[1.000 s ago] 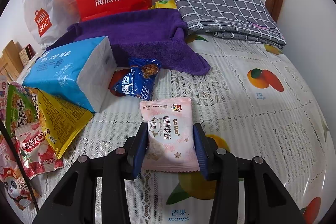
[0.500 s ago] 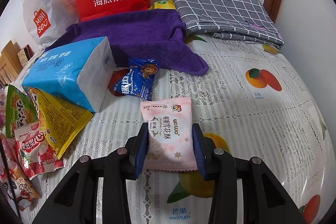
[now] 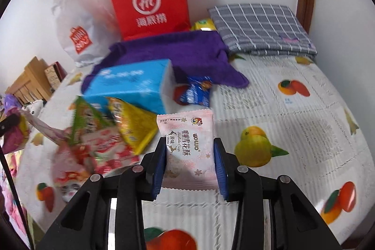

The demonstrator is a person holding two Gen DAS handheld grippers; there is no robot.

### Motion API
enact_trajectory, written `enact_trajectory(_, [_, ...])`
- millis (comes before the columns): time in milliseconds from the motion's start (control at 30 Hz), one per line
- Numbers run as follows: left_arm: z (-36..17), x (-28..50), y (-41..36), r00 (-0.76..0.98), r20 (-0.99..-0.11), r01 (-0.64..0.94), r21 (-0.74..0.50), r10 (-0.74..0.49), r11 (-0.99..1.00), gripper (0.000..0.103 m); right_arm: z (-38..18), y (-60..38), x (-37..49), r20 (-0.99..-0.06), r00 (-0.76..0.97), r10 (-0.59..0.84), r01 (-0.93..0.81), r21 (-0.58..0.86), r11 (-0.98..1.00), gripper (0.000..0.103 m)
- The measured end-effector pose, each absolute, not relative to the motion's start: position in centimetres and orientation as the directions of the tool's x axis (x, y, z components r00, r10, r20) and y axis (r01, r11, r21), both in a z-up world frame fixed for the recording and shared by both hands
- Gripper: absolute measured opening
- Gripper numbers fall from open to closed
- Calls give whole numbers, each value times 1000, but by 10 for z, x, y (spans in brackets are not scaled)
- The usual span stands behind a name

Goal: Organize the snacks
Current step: 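Carry the pink bag and pink packet with both tools onto the purple towel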

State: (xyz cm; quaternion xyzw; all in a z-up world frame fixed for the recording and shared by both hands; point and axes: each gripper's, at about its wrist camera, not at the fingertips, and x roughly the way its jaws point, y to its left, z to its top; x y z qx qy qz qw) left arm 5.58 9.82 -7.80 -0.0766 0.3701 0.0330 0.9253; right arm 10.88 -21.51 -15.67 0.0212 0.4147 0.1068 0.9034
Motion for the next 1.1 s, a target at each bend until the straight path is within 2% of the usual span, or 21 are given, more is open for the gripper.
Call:
enact_trajectory(467, [-34,72,45,763,-641,6,-118,-81,993,53,-98,-200,89,-696,669,263,-223,149,963,38])
enact_trajectory(833, [-26,113,12,750,-638,111,-141,-176,984,53,-78,-198,102,-690,674,262,-229,142,963,38])
enact_trajectory(1100, [-20,146,7,741,-642,132,-149,-198,980,53,-64,-192,133,-688,677,261,-234,134,963,38])
